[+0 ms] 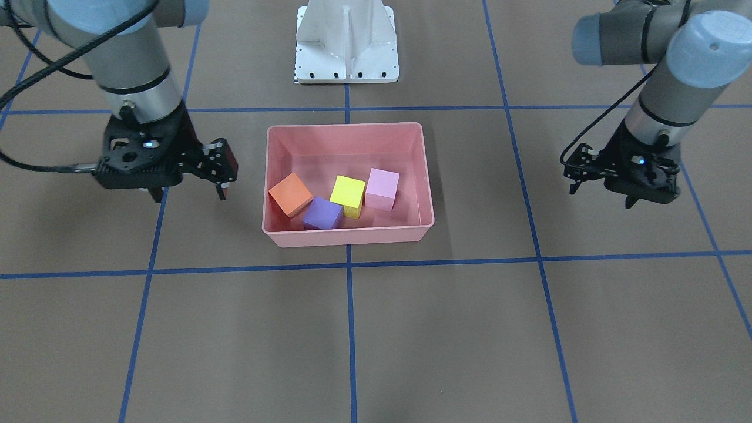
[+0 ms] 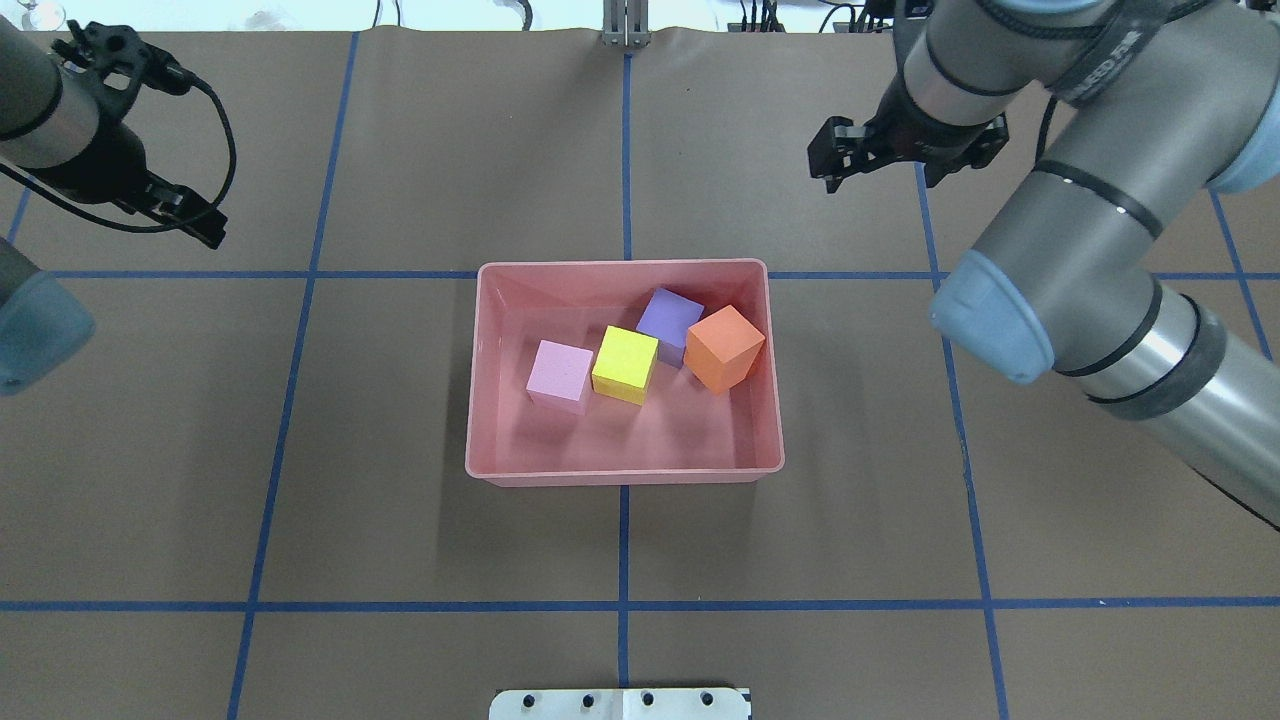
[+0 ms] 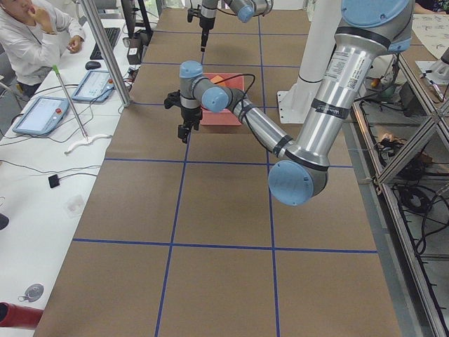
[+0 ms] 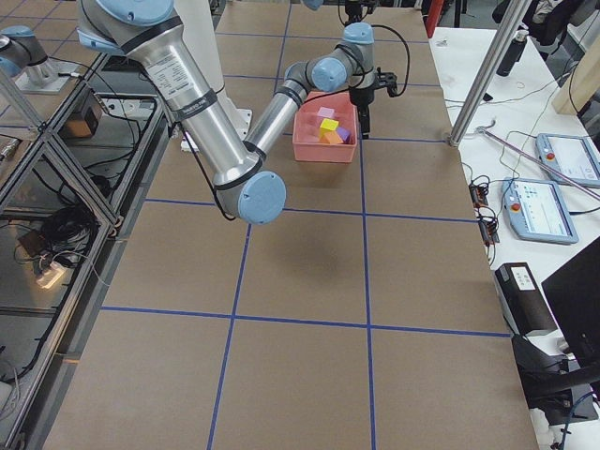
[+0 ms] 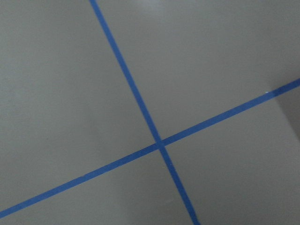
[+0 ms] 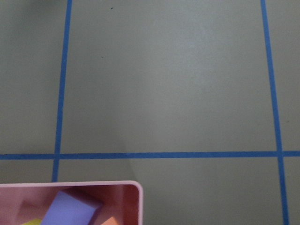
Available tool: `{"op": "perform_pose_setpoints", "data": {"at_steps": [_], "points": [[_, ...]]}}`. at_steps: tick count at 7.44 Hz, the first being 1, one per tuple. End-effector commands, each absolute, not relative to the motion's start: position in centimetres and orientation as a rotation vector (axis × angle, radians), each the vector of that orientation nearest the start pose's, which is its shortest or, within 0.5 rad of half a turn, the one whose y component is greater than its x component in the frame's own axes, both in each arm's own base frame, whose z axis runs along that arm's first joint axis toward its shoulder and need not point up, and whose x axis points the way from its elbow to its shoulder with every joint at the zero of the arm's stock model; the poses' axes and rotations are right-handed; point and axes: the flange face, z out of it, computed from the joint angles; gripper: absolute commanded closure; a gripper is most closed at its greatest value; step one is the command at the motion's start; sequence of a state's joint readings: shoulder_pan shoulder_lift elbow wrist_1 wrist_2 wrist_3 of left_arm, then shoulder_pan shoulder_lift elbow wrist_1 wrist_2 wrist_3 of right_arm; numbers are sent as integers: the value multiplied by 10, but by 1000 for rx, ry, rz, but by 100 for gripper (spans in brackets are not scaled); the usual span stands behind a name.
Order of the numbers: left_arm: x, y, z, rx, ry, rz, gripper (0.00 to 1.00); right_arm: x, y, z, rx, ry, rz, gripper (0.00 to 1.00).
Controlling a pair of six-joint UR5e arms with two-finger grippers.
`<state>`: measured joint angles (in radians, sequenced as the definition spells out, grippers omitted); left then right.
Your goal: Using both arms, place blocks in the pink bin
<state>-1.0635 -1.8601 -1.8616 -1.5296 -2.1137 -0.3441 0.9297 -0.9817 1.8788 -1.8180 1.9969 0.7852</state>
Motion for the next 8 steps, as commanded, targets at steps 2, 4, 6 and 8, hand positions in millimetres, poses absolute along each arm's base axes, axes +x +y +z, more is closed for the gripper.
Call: {"op": "perform_pose_setpoints", "data": {"at_steps": [2, 4, 6, 8], "points": [[53, -537, 476, 236, 637, 329, 0, -159, -574, 334, 229, -668, -221, 0], [-20, -512, 544, 196, 661, 331, 0, -69, -560, 416, 216, -634, -320, 0], [-40, -489, 579, 150, 686, 288, 0, 7, -523, 489, 179, -667, -342, 0], [-43, -458, 605, 118, 713, 269, 0, 38, -479, 549, 97, -664, -294, 0]]}}
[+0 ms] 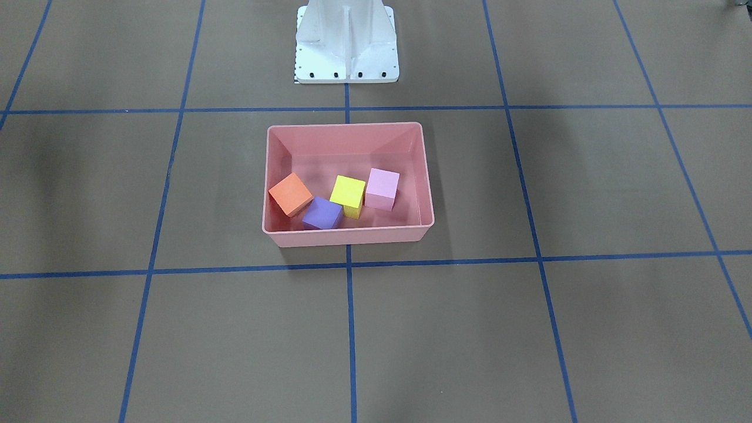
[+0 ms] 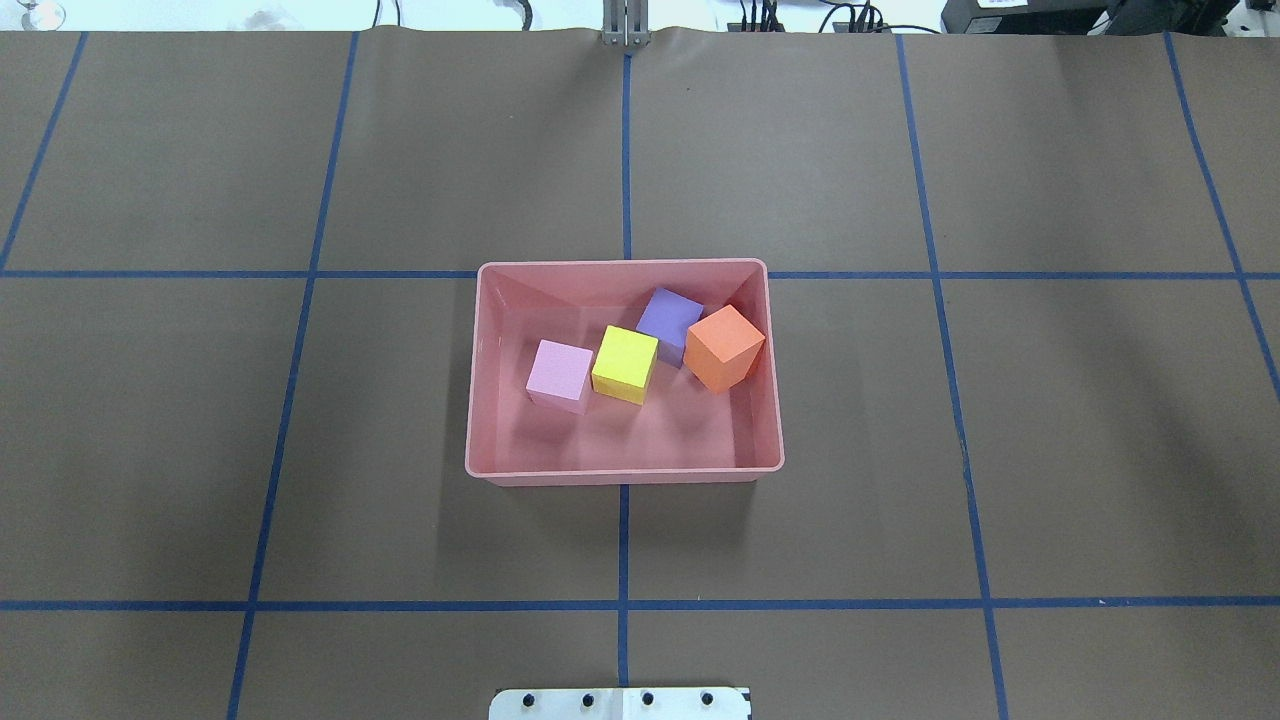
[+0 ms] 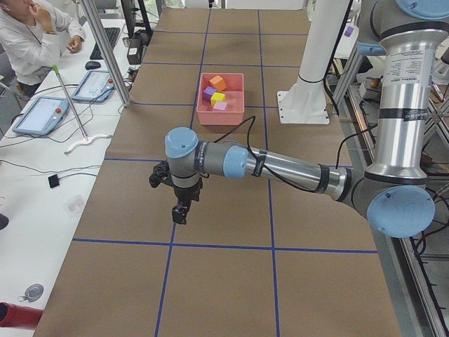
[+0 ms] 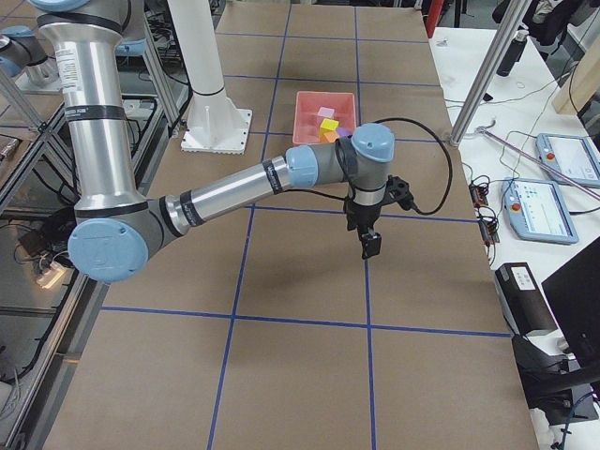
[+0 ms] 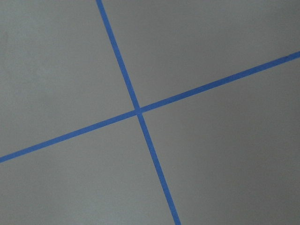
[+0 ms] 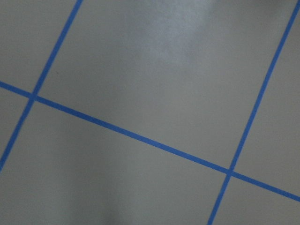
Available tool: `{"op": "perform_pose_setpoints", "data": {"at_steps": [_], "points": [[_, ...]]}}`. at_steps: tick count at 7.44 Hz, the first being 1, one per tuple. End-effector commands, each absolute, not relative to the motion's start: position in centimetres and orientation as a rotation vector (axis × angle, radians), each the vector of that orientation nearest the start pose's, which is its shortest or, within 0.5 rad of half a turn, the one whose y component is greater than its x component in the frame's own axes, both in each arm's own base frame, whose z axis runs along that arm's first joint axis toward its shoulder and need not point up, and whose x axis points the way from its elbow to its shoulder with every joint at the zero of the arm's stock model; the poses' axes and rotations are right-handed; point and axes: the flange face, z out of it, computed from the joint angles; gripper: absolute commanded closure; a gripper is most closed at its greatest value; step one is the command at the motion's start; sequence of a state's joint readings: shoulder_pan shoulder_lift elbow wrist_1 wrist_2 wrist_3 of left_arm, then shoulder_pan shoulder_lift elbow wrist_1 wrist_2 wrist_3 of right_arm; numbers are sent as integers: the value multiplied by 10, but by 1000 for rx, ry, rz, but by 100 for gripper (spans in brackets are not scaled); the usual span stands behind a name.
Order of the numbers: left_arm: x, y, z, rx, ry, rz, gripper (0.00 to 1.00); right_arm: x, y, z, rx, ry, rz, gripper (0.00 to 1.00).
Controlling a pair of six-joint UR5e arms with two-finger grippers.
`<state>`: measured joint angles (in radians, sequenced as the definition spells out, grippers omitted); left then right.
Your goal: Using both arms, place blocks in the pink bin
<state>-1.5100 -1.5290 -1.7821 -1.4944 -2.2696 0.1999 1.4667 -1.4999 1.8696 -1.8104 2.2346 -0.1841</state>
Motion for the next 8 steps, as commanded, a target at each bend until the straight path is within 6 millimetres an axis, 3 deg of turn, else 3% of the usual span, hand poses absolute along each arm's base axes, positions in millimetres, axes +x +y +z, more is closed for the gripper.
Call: {"op": "perform_pose_setpoints", "data": {"at_steps": [1, 3, 4, 7, 8], "points": [[-44, -435, 627, 108, 722, 266, 0, 42, -471, 559, 79, -664, -280, 0], [-51, -404, 650, 88, 796, 221, 0, 43, -462, 570, 55, -667, -269, 0], [-60, -401, 652, 92, 800, 198, 0, 43, -461, 573, 50, -667, -264, 0], [-61, -401, 656, 84, 795, 185, 0, 43, -460, 575, 45, -671, -261, 0], [-62, -406, 668, 66, 795, 178, 0, 46, -459, 576, 43, -669, -254, 0]]}}
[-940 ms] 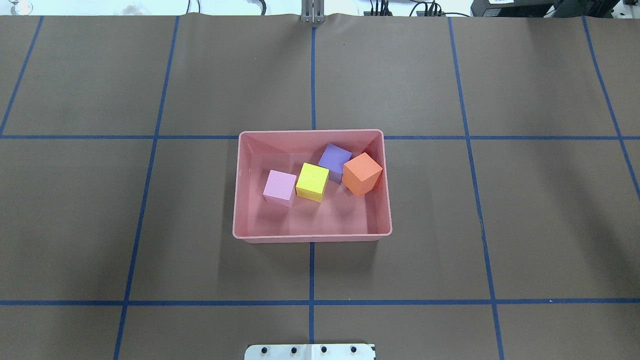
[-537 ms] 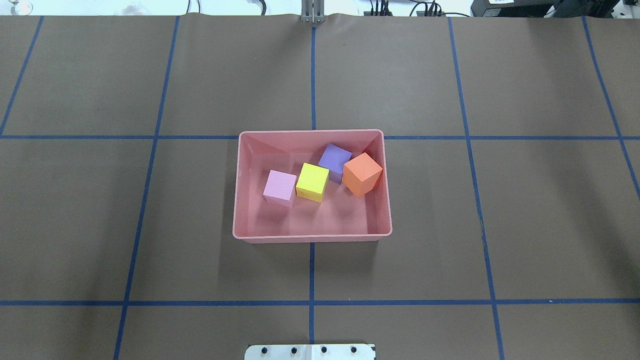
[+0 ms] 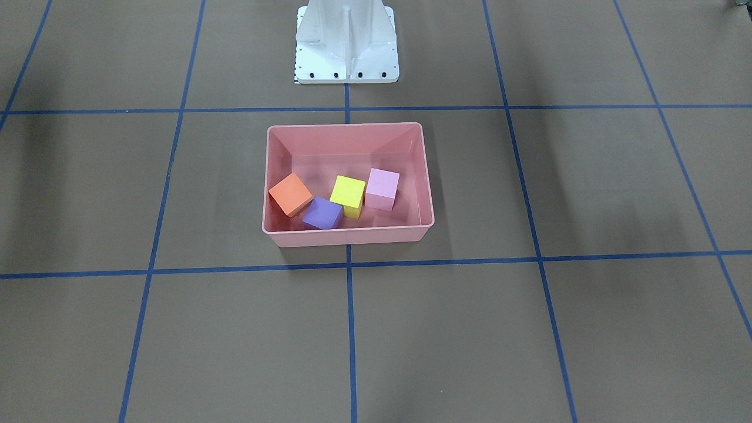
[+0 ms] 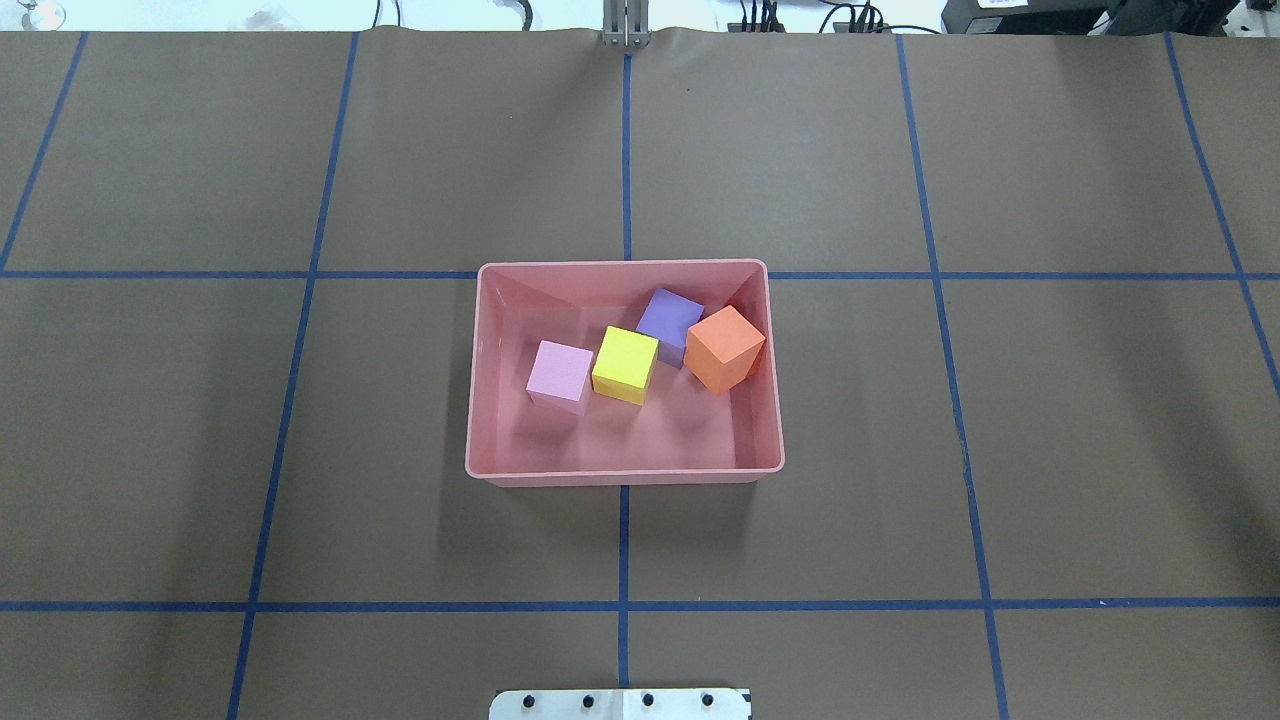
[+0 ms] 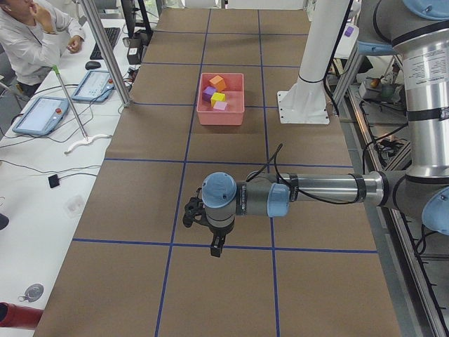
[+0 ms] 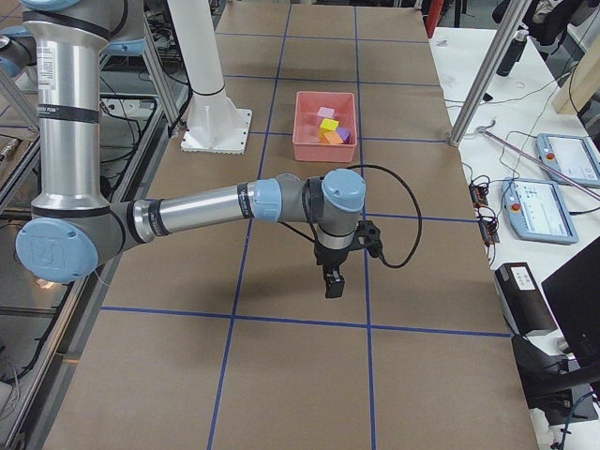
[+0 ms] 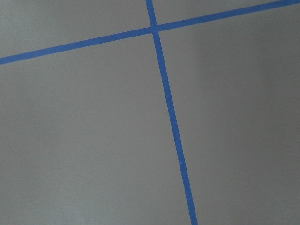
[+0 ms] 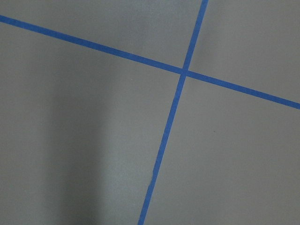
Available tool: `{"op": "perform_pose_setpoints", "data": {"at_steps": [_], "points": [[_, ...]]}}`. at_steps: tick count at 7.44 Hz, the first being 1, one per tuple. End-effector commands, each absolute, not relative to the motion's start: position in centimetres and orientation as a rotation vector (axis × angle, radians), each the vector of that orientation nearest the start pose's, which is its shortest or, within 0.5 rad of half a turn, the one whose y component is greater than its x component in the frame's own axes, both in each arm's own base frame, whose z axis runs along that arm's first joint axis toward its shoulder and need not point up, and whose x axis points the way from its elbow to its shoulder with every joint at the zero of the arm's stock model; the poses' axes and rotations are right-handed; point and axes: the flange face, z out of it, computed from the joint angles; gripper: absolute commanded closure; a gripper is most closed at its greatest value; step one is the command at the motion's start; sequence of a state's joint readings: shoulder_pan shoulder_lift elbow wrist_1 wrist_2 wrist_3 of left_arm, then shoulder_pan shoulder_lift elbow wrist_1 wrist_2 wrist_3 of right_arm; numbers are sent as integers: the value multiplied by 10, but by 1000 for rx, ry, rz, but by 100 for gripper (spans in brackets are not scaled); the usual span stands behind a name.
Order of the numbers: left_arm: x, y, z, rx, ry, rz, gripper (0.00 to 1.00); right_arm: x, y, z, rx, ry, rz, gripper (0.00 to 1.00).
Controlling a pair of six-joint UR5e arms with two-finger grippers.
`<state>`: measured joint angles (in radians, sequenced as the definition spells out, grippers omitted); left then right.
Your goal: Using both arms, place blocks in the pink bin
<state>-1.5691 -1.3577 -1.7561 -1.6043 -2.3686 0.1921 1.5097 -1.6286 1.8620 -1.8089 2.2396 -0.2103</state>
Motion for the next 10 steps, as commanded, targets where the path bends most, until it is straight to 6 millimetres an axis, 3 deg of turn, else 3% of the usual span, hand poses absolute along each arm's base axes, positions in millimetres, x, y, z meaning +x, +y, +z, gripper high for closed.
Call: {"op": "perform_pose_setpoints", "data": {"at_steps": [1, 6, 10], "points": [[-63, -412, 674, 72, 794, 179, 0, 49, -456, 580, 37, -670, -245, 0], [-72, -420, 659, 132, 789, 182, 0, 65, -436, 604, -4, -675, -189, 0], [-72, -419, 660, 132, 787, 180, 0, 65, -435, 607, -10, -677, -185, 0]]}}
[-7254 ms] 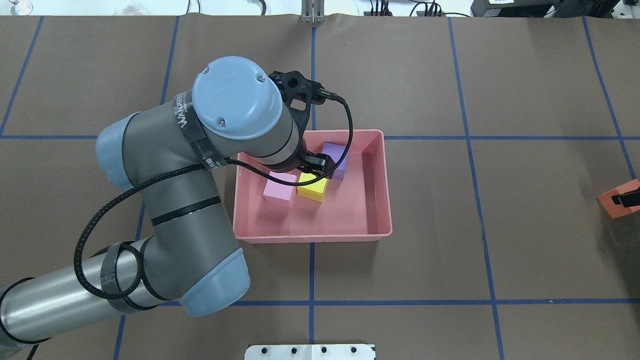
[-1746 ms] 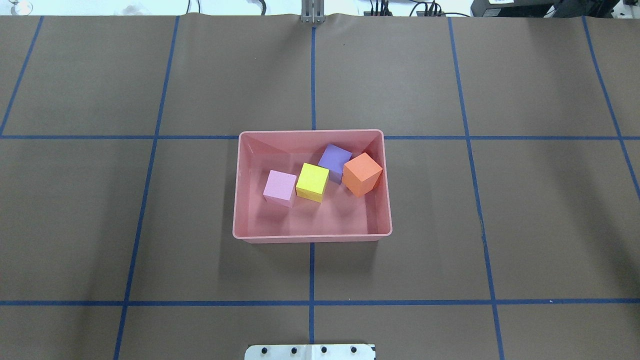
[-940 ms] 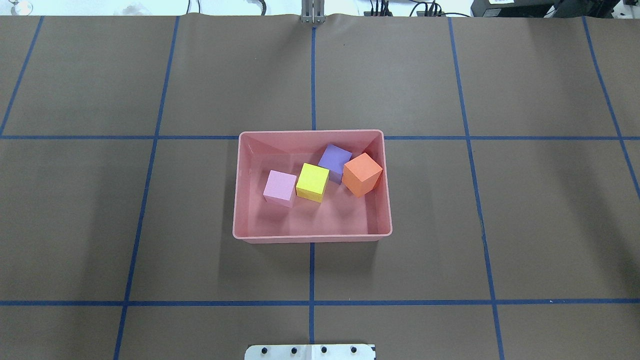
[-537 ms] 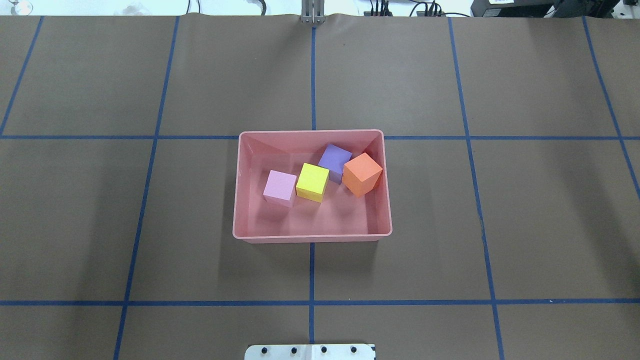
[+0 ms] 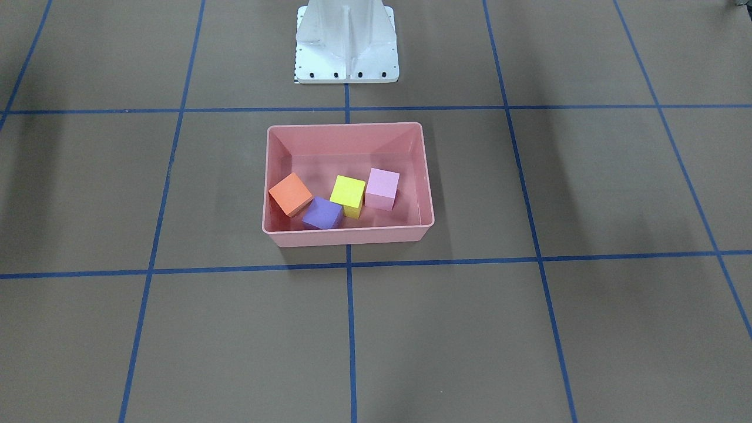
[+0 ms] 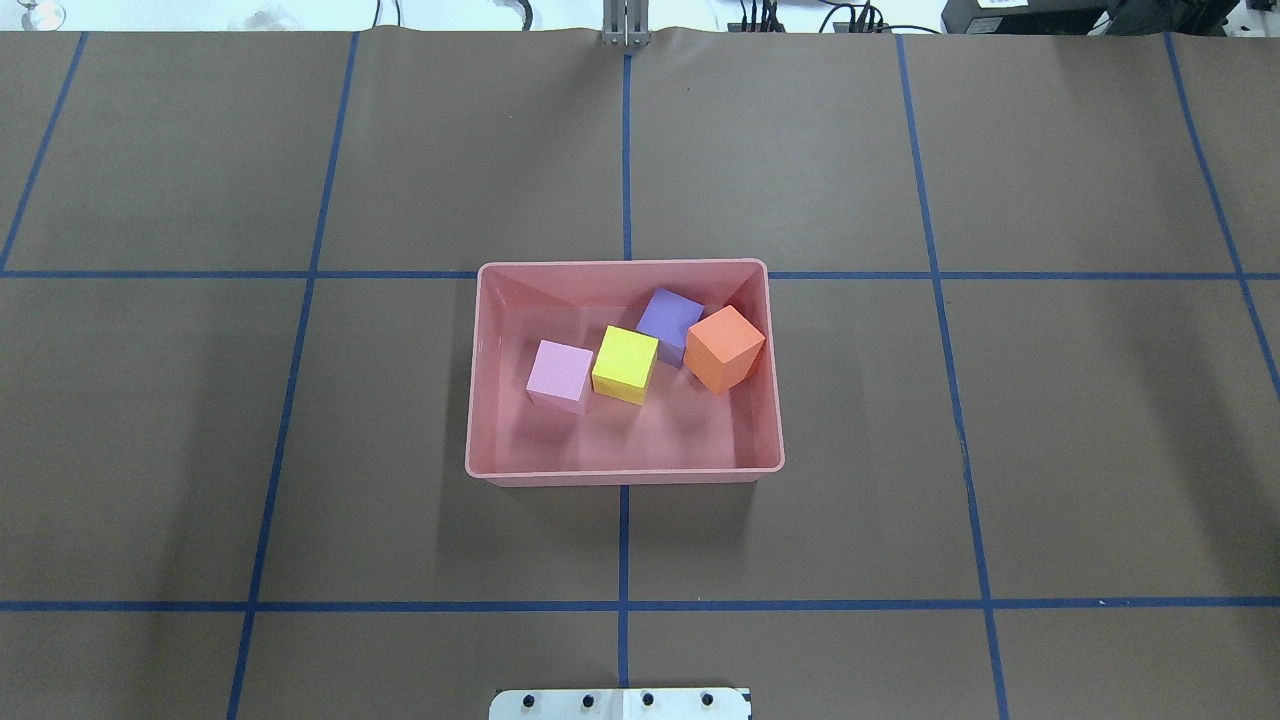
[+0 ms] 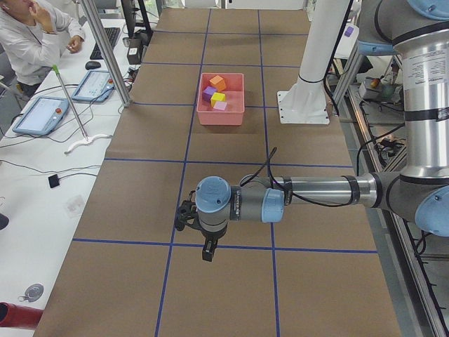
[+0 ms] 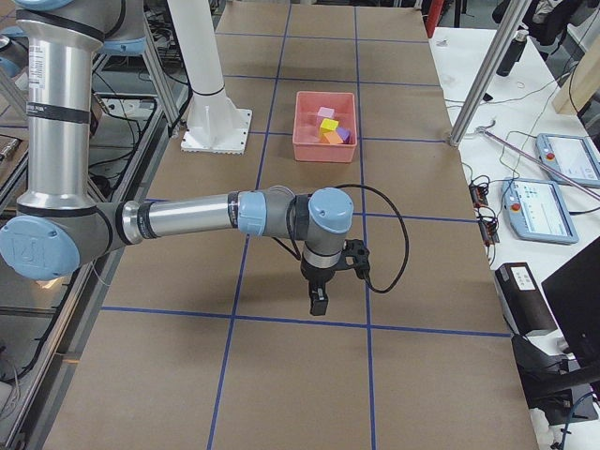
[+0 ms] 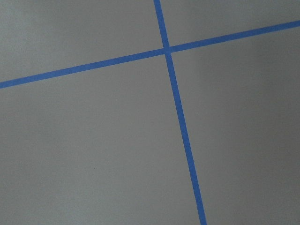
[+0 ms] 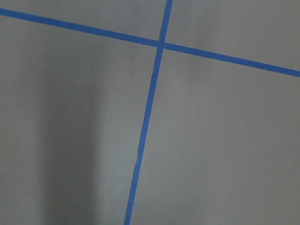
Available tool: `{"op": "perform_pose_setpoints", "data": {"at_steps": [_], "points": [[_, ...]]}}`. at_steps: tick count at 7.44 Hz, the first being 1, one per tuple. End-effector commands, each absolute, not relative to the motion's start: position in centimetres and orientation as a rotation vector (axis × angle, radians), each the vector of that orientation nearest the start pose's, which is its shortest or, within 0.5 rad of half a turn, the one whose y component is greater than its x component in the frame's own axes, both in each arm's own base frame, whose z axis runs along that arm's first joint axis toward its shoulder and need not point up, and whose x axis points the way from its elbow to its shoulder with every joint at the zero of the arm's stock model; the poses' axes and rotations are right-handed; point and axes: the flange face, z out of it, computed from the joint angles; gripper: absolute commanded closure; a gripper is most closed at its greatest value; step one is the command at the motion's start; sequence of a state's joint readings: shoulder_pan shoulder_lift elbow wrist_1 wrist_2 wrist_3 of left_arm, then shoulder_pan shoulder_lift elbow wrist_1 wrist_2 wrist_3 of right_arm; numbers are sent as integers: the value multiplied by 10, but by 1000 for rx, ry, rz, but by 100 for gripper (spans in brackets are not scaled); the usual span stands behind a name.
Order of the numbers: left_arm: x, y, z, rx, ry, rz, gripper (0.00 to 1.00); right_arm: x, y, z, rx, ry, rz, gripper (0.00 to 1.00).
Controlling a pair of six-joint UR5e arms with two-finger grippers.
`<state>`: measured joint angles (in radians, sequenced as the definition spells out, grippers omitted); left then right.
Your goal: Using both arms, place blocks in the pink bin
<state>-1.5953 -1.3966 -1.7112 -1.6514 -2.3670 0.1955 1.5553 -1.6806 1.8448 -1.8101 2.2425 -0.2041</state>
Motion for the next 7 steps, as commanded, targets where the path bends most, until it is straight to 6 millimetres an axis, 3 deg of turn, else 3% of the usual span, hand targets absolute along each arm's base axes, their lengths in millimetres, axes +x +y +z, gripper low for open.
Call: {"op": "perform_pose_setpoints", "data": {"at_steps": [1, 7], "points": [[-72, -419, 660, 132, 787, 180, 0, 65, -435, 609, -15, -677, -184, 0], [-72, -414, 662, 126, 793, 178, 0, 65, -426, 617, -32, -680, -179, 0]]}}
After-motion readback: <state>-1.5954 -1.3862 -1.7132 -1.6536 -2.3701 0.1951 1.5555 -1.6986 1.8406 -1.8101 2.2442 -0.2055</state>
